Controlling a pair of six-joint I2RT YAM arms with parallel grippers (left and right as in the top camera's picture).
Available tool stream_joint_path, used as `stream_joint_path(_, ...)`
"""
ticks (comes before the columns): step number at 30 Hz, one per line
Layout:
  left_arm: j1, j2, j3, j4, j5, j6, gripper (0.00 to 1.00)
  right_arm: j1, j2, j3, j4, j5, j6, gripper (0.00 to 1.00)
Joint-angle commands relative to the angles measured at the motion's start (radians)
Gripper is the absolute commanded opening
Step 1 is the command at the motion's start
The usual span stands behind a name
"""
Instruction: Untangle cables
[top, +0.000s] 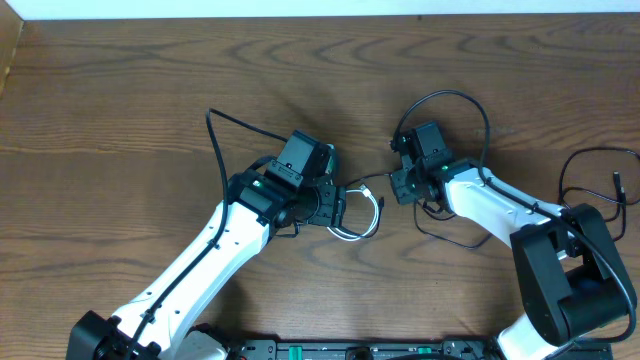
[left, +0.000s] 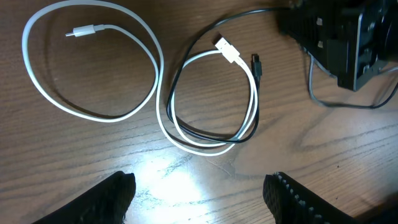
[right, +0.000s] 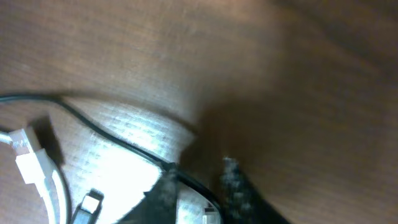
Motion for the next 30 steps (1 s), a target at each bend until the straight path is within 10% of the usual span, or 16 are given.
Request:
stream_joint_path(1,0.003,0.011,0.0,-0.003,-0.014,-0.005,0.71,0.002,0.014,0.007,-0.017,-0.062,-0.005,0.05)
stream_joint_path(13,0.003,0.011,0.0,-0.003,-0.013,-0.005,0.71,-0.002,-0.061,0.022,-0.013,-0.157,-0.005,0.01)
stream_joint_path(30,0.003,0.011,0.0,-0.003,-0.014,-0.005,0.71,-0.04,-0.691,0.097,0.144,-0.155,0.138,0.01)
